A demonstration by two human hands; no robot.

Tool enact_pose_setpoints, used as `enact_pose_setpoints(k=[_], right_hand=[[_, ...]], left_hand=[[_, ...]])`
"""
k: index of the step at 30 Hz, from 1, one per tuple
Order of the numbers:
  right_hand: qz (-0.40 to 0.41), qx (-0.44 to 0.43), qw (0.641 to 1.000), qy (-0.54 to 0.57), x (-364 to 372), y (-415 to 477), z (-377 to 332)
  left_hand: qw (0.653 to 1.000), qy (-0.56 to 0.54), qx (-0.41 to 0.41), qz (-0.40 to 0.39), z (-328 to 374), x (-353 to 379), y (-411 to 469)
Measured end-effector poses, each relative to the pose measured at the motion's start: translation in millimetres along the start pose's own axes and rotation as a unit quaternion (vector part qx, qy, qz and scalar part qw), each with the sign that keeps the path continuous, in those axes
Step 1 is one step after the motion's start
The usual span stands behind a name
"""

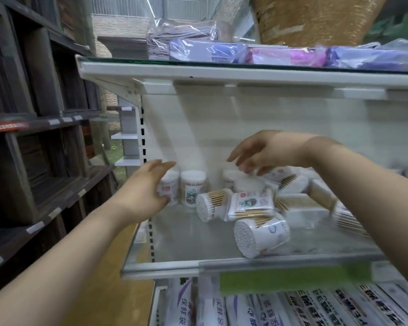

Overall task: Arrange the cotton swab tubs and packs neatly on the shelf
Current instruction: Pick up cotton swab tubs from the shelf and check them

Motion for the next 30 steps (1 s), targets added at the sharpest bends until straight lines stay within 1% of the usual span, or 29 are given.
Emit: enact_pose_setpoints(k=[2, 5, 7, 10, 15, 17, 19, 21, 23, 25, 28, 30], right_hand=[[0.019, 0.037, 0.999, -0.007, -5, -23, 16], [0.002, 0.086, 0.994, -0.073, 10, -47, 37], [0.008, 0.101, 0.992, -0.077, 25, -59, 51], [0.053, 0.091, 0.994, -0.024, 42, -77, 71], [0.086, 0.053, 0.989, 0.113, 69, -95, 82], [0.098, 0.036, 0.986, 0.126, 73, -100, 79], [0.074, 0.021, 0.99, 0.115, 80, -101, 73], [0.051, 0.024, 0.996, 0.062, 87, -102, 72], [0.066, 0.032, 0.997, -0.005, 89, -102, 74], [0.097, 0.046, 0.993, -0.048, 85, -105, 79], [0.118, 0.065, 0.989, -0.065, 80, -109, 88], [0.127, 0.07, 0.987, -0.064, 76, -111, 95]], left_hand=[[0.999, 0.013, 0.039, -0.02, 32, 5, -4], [0.989, 0.027, 0.082, -0.124, 78, 24, -13], [0.981, 0.055, 0.095, -0.162, 97, 36, -17], [0.981, 0.036, 0.108, -0.156, 110, 43, -22], [0.986, -0.024, 0.103, -0.127, 114, 54, -31], [0.986, -0.033, 0.107, -0.121, 118, 59, -33], [0.985, -0.062, 0.107, -0.118, 121, 63, -33], [0.984, -0.097, 0.094, -0.114, 121, 68, -33], [0.982, -0.124, 0.085, -0.113, 123, 74, -32], [0.977, -0.149, 0.079, -0.131, 127, 83, -33], [0.967, -0.177, 0.081, -0.164, 133, 89, -35], [0.969, -0.182, 0.072, -0.152, 131, 83, -30]])
Point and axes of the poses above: each hand's wrist, its own y-axis towards the middle knuckle, its own x-axis out of the palm, z = x × y, the point moved 6 cm from there along y, towards the middle knuckle, and after that the axes turned 6 degrees about -z, right-handed, at the moved point
